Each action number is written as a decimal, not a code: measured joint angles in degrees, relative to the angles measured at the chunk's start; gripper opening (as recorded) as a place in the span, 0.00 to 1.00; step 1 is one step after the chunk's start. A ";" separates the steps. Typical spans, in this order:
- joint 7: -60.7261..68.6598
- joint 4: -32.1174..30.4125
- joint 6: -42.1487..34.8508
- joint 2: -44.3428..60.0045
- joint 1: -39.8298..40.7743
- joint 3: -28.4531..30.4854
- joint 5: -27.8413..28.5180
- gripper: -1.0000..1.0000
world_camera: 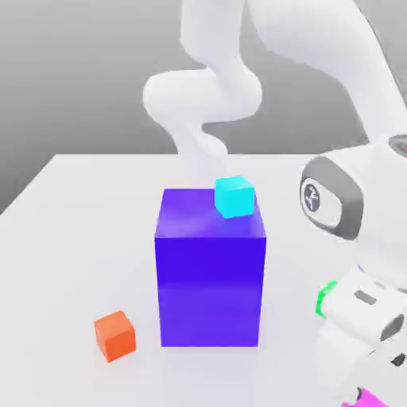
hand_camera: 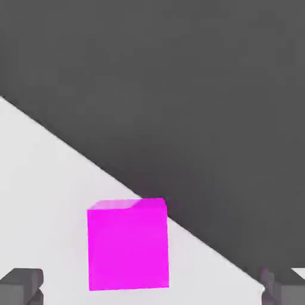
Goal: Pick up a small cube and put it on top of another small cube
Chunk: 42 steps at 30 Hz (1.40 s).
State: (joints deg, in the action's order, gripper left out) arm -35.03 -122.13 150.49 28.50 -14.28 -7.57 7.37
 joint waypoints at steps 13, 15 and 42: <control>0.30 0.01 -0.04 0.24 -0.35 0.20 -0.29 0.00; 0.26 -2.14 -1.70 -3.68 -0.10 -1.04 -2.13 0.00; -30.93 -36.13 14.41 -21.56 -7.77 -8.37 0.38 1.00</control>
State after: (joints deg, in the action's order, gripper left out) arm -65.96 -158.26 164.90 6.94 -22.05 -15.94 7.74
